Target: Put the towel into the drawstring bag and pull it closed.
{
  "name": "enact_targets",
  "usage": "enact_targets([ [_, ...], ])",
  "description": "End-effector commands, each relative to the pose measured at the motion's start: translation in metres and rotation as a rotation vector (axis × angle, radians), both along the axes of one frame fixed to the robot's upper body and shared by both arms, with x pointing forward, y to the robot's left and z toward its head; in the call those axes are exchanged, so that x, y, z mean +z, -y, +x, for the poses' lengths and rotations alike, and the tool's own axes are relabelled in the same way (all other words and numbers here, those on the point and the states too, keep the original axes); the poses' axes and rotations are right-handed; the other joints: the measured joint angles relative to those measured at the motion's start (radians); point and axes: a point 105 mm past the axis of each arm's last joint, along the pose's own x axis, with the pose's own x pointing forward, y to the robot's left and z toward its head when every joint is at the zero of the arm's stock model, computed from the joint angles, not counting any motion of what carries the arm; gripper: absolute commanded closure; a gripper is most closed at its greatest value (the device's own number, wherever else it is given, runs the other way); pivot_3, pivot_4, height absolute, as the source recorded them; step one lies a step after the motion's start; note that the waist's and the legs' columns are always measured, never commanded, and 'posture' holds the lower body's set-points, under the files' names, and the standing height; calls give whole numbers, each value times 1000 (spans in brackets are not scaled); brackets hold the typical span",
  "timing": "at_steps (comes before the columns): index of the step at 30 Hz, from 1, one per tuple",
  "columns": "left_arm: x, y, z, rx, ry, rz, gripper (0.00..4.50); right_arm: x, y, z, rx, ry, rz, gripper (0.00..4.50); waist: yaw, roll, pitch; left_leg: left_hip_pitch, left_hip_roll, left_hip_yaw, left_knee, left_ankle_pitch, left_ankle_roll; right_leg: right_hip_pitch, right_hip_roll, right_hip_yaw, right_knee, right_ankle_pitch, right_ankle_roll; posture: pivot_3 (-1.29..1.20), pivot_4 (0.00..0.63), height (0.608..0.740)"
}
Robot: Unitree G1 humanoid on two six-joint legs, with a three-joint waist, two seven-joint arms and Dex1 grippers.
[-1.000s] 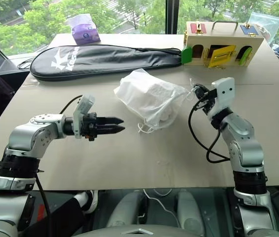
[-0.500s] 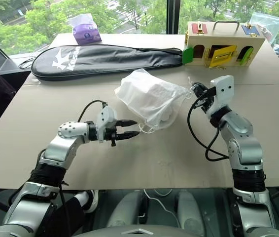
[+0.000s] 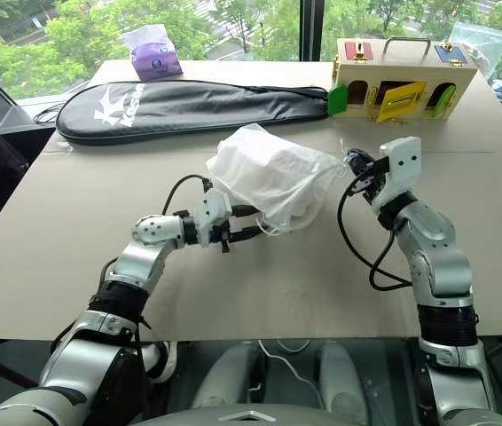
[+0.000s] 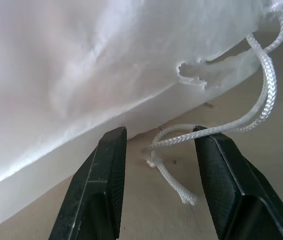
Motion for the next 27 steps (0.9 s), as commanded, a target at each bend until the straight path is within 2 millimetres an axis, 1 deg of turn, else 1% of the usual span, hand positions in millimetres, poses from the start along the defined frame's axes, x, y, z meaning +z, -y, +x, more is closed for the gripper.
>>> enact_targets([
  [1, 14, -1, 3, 4, 37, -38, 2380, 11, -2, -5, 11, 45, 10, 4500, 0, 0, 0, 0, 0, 0, 0, 0, 0, 0, 0, 0, 0, 0, 0, 0, 150, 740],
  [2, 14, -1, 1, -2, 33, -40, 2380, 11, -3, -5, 12, 44, 9, 4500, 1, 0, 0, 0, 0, 0, 0, 0, 0, 0, 0, 0, 0, 0, 0, 0, 150, 740],
  [3, 13, 0, 0, -7, 30, -41, 2611, 11, -3, -5, 13, 44, 9, 4500, 1, 0, 0, 0, 0, 0, 0, 0, 0, 0, 0, 0, 0, 0, 0, 0, 150, 740],
  [4, 12, 0, -1, -13, 22, -40, 2611, 12, -3, -5, 14, 44, 9, 4500, 1, 0, 0, 0, 0, 0, 0, 0, 0, 0, 0, 0, 0, 0, 0, 0, 150, 740],
  [6, 9, 0, -4, -19, 12, -33, 3208, 12, -3, -4, 15, 44, 9, 4500, 1, 0, 0, 0, 0, 0, 0, 0, 0, 0, 0, 0, 0, 0, 0, 0, 150, 740],
  [8, 8, -1, -4, -15, 14, -30, 4152, 12, -3, -4, 16, 45, 9, 4500, 0, 0, 0, 0, 0, 0, 0, 0, 0, 0, 0, 0, 0, 0, 0, 0, 150, 740],
  [9, 9, -1, -3, -8, 16, -38, 4353, 13, -3, -4, 16, 46, 10, 4500, 1, 0, 0, 0, 0, 0, 0, 0, 0, 0, 0, 0, 0, 0, 0, 0, 150, 740],
  [11, 14, -2, 0, 19, 52, -71, 4353, 13, -3, -3, 14, 50, 13, 4500, 1, 0, 0, 0, 0, 0, 0, 0, 0, 0, 0, 0, 0, 0, 0, 0, 150, 740],
  [14, 32, -3, 8, 76, 158, -129, 4353, 16, -1, -1, -2, 63, 23, 4500, 2, 0, 0, 0, 0, 0, 0, 0, 0, 0, 0, 0, 0, 0, 0, 0, 150, 740],
  [15, 34, -3, 9, 85, 174, -139, 4353, 16, 0, 0, -7, 67, 27, 4500, 2, 0, 0, 0, 0, 0, 0, 0, 0, 0, 0, 0, 0, 0, 0, 0, 150, 740],
  [17, 45, -6, 12, 133, 271, -137, 4353, 21, 8, 4, -63, 89, 64, 4500, 1, 0, 0, 0, 0, 0, 0, 0, 0, 0, 0, 0, 0, 0, 0, 0, 150, 740],
  [21, 82, -28, 28, 373, 544, -188, 4353, 38, 24, 11, -161, 151, 179, 4500, 3, 0, 0, 0, 0, 0, 0, 0, 0, 0, 0, 0, 0, 0, 0, 0, 150, 740],
  [24, 98, -37, 29, 457, 691, -147, 4353, 53, 36, 15, -235, 201, 273, 4500, 3, 0, 0, 0, 0, -1, 0, 0, 0, 0, -1, 0, 0, 0, 0, 0, 150, 740],
  [27, 123, -62, 35, 643, 802, -201, 4353, 69, 53, 19, -315, 237, 478, 4500, 0, 0, 0, 0, 0, 0, 0, 0, 0, 0, -1, 0, 0, 0, 0, 0, 150, 740],
])
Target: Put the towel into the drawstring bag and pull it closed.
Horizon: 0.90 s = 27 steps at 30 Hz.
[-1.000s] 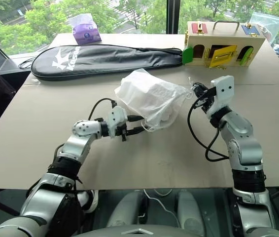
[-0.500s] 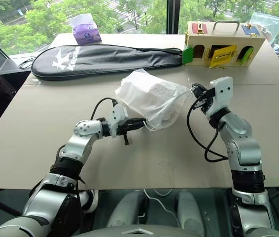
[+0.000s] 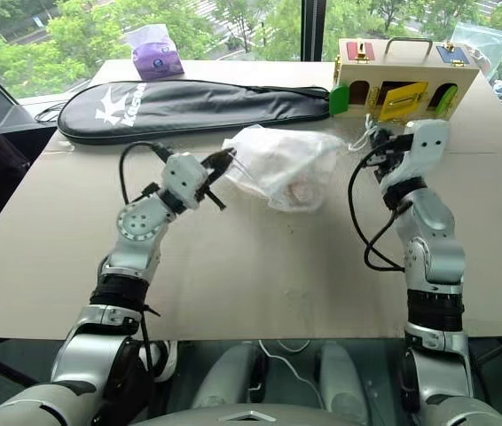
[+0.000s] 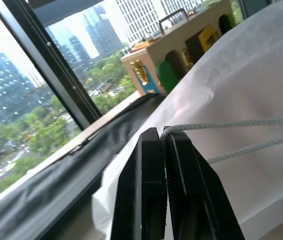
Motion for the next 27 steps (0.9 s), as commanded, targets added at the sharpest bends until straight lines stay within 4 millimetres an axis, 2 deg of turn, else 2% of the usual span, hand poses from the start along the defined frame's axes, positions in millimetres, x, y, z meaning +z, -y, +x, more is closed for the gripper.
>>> enact_targets([
  [1, 43, -34, 4, 213, 190, -138, 4353, 35, 27, -2, -100, 129, 281, 4500, 0, 0, 0, 0, 0, 0, 0, 0, 0, 0, 0, 0, 1, 0, 0, 0, 150, 740],
  [3, 48, -63, 11, 364, 166, -346, 4353, 41, 39, -1, -116, 158, 480, 4500, 0, 0, 0, 0, 0, -1, 0, 0, 0, 0, 0, -1, 1, 0, 0, 0, 150, 740],
  [4, 47, -74, 13, 420, 156, -396, 4353, 42, 45, -2, -125, 168, 565, 4500, 0, 0, 0, 0, 0, -1, 0, 0, 0, 0, 0, -1, 1, 0, 0, 0, 150, 740],
  [8, 41, -98, 15, 551, 125, -469, 4353, 39, 61, -3, -152, 181, 804, 4500, -1, 0, 0, 0, 0, -1, 0, 0, 0, 0, 0, -1, 1, 0, 0, 0, 150, 740],
  [11, 27, -122, 15, 665, 62, -574, 4353, 35, 75, -5, -168, 194, 952, 4500, -1, 0, 0, 0, 0, -1, 0, 0, 0, 0, 0, -1, 1, 0, 0, 0, 150, 740],
  [14, 19, -134, 14, 724, 25, -629, 4353, 31, 86, -8, -191, 210, 1053, 4500, -2, 0, 0, 0, 0, -1, 0, 0, 0, 0, 0, -1, 1, 0, 0, 0, 150, 740],
  [20, 14, -146, 13, 776, -1, -676, 4353, 24, 102, -14, -203, 249, 1231, 4500, -3, 0, 0, 0, 0, -1, -1, 0, 0, 0, 0, -1, 1, 0, 0, 0, 150, 740],
  [27, 9, -176, 15, 887, -46, -804, 4353, 13, 123, -29, -262, 318, 1387, 4500, -3, 0, 0, 0, 0, -1, -1, 0, 0, 0, 0, -1, 1, 0, 0, 0, 150, 740],
])
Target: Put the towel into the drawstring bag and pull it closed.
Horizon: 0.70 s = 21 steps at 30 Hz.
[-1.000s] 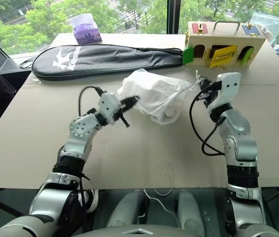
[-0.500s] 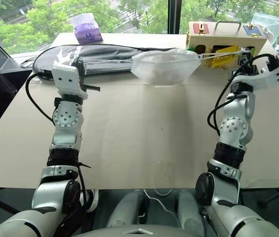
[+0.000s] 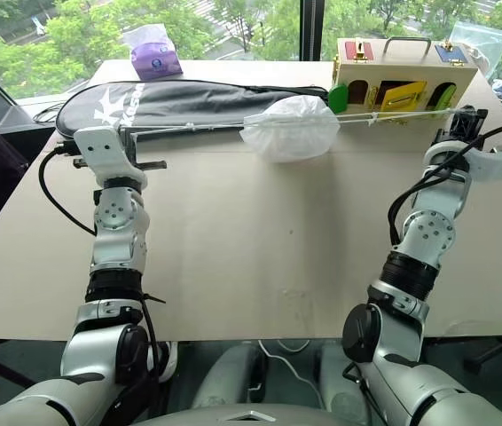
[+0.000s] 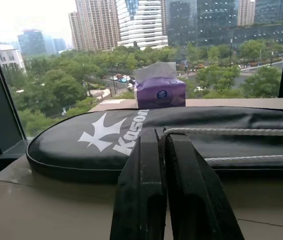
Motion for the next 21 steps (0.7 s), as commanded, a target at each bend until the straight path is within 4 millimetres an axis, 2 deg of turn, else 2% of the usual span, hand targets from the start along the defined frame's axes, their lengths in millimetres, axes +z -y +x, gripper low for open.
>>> enact_targets([
  [1, 9, -49, -10, 165, 35, -113, 4353, 4, 42, -30, -175, 82, 111, 4500, 0, 0, 0, 0, 0, 0, 0, 0, 0, 0, 0, 0, 0, 0, 0, 0, 150, 740],
  [5, 5, -60, -7, 188, 60, -257, 4353, -4, 62, -45, -251, 109, 192, 4500, 0, 0, 0, 0, 0, 0, 0, 0, 0, 0, 0, 0, 0, 0, 0, 0, 150, 740],
  [10, 1, -69, -9, 229, 68, -305, 4353, -10, 72, -53, -292, 136, 279, 4500, -2, 0, 0, 0, 0, 1, 0, 0, 0, 0, 0, 1, 0, 0, 0, 0, 150, 740],
  [16, -9, -88, -22, 318, 121, -439, 4353, -13, 74, -52, -293, 153, 328, 4500, -2, 0, 0, 0, 0, 1, -1, 0, 0, 0, 0, 1, 0, 0, 0, 0, 150, 740],
  [21, -13, -92, -25, 350, 119, -452, 4353, -17, 76, -52, -298, 166, 372, 4500, 0, 0, 0, 0, 0, 1, -1, 0, 0, 0, 0, 1, 0, 0, 0, 0, 150, 740],
])
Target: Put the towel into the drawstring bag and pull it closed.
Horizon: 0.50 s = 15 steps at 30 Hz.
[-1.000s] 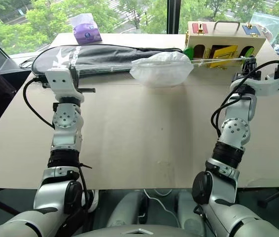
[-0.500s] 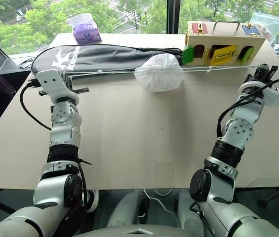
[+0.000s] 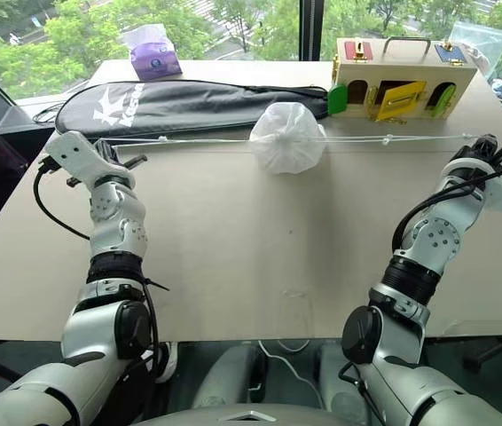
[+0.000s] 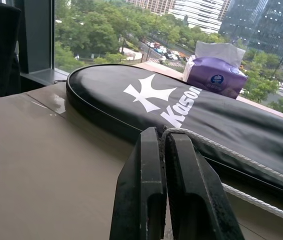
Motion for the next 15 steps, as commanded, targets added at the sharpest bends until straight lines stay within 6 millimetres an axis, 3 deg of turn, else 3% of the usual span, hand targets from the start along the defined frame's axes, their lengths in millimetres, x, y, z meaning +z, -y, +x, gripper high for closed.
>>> enact_targets([
  [1, 2, -52, -26, 195, 46, -86, 4353, 7, 46, -37, -214, 66, 39, 4500, 0, 0, 0, 0, 0, 0, 0, 0, 0, 0, 0, 0, 0, 0, 0, 0, 150, 740],
  [3, 5, -35, -14, 89, 35, -40, 4353, 15, 36, -29, -151, 28, -94, 4500, 0, 0, 0, 0, 0, 0, 0, 0, 0, 0, 0, 0, 0, 0, 0, 0, 150, 740],
  [7, 27, 42, 13, -368, 109, 145, 4353, 26, -13, -9, 51, -136, -653, 4500, 8, 0, 0, -1, 0, 0, -1, 0, 0, 0, 0, -1, -2, 0, 0, 0, 150, 740],
  [10, 24, 112, 9, -804, 100, 356, 4353, 13, -51, -3, 227, -215, -1051, 4500, 2, 0, 0, -1, -1, 3, -1, 0, 0, 0, -1, 1, -3, 0, 0, 0, 150, 740],
  [12, 15, 142, -3, -1039, 66, 454, 4353, 5, -79, -7, 390, -179, -1249, 4500, -3, 0, 0, 0, -1, 3, -1, 0, 0, 0, 0, 1, -3, 0, 0, 0, 150, 740],
  [13, 7, 152, -10, -1142, 36, 473, 4500, 0, -86, -9, 436, -183, -1333, 3885, -10, 0, 0, 1, 0, 4, -1, 0, 0, 1, 1, 2, -2, 0, 0, 0, 150, 740],
  [15, -15, 167, -31, -1383, -69, 524, 4001, -14, -92, -13, 522, -223, -1500, 3133, -22, 0, 0, 1, 1, 3, -1, 0, 0, 0, 2, 3, -1, 0, 0, 0, 150, 740],
])
